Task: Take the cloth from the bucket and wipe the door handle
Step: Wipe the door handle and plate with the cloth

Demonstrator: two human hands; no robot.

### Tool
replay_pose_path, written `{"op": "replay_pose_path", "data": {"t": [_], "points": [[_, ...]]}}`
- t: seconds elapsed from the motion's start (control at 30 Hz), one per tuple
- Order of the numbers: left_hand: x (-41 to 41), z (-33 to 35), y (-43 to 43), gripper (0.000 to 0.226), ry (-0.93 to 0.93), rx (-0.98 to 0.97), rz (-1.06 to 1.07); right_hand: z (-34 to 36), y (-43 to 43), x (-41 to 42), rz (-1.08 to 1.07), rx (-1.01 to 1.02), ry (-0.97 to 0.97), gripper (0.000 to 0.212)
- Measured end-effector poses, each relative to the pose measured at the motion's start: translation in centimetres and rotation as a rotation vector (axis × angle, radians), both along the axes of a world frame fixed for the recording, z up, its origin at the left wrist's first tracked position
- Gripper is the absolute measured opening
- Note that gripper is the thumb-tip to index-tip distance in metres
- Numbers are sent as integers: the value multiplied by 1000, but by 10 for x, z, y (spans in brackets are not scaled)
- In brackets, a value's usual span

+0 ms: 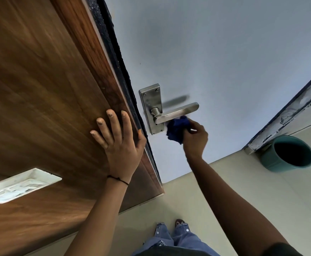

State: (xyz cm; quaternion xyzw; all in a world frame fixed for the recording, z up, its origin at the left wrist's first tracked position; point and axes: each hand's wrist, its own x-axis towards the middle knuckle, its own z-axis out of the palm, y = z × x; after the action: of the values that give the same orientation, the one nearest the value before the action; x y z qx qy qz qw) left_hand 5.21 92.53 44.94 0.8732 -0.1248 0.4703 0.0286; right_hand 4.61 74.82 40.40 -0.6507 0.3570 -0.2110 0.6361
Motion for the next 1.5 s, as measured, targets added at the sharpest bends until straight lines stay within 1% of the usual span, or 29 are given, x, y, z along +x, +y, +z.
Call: {"op": "replay_pose_path", "data": {"t": [0.13,0.27,0.3,0.37,0.47,0.53,0.6,0.7,0.77,0.87,0.93,0.97,1.03,1.13,1.23,1.33,1.43,1.5], "points": [[1,0,0,93,-7,-6,-2,5,-33,-24,-104,-60,-30,38],[1,0,0,91,-13,-5,-9,28,-26,-45,-196,-143,-177,33],[1,-1,0,91,-11,-4,-8,33,-18,-46,-182,-185,-220,33],[1,0,0,90,-8,-1,-6,40,1,-44,-84,-288,-284,33],[0,2,0,90,-5,6,-12,40,29,-36,94,-469,-281,33],[0,2,0,92,-2,5,-13,37,39,-35,153,-604,-286,34],[0,2,0,93,-6,4,-12,36,31,-32,125,-678,-289,35],[-1,3,0,93,1,0,-19,36,-3,-23,-44,-630,-235,38],[-2,3,-1,93,4,-7,-24,37,-13,-18,-81,-655,-221,39],[-2,4,-1,91,-3,-13,-33,35,12,-17,31,-874,-272,42],[-2,4,0,89,-4,-15,-41,32,32,-19,129,-1002,-299,38],[-2,4,0,88,-2,-15,-46,31,33,-19,148,-1031,-294,36],[-2,4,-1,89,6,-19,-51,32,21,-16,100,-1006,-261,38],[-3,5,0,91,6,-30,-59,35,-13,-11,0,-903,-169,43],[-4,5,-1,91,11,-41,-85,35,-35,-6,-28,-914,-92,44],[-5,8,-3,92,28,-57,-116,31,-47,-4,-34,-871,-29,42],[-4,11,-8,95,5,-41,-193,28,-58,-8,-28,-834,37,40],[-4,12,-17,91,-12,-42,-272,28,-65,-16,-58,-820,52,40]]}}
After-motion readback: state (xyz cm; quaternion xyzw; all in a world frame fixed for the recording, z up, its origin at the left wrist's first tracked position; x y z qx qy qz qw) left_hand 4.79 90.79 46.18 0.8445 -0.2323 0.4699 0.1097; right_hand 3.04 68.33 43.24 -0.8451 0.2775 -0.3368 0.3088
